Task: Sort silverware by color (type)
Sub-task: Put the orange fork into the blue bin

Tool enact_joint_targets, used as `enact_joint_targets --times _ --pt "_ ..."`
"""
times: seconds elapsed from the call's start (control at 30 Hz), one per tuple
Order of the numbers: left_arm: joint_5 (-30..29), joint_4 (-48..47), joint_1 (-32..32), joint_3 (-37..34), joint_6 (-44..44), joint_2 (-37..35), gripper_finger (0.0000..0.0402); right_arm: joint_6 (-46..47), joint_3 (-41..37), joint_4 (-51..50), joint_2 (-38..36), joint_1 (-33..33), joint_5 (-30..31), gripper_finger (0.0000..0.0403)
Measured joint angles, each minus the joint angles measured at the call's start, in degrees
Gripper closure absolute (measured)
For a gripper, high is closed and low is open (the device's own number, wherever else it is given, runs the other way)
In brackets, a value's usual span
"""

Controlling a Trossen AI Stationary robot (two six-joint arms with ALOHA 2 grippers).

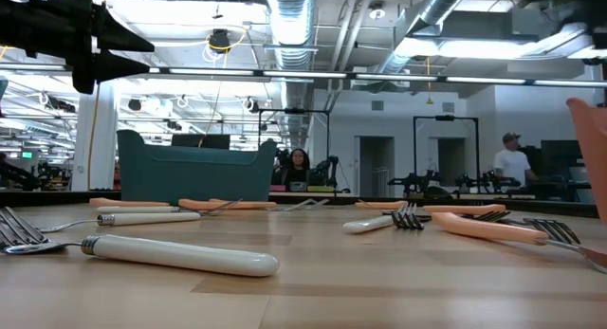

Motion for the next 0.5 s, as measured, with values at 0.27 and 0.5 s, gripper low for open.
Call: enact_joint_targets --times 0.27,0.5 --pt "0.0 0.0 0.0 0.0 0.0 0.0 0.0167 -25.7 0.0 5.1 -0.5 -16.1 1.2 0.0231" --pt "0.0 0.1 0.0 0.0 0.3 0.0 0.0167 -50.1 0.0 5.6 2.5 -25.9 -2.5 0.0192"
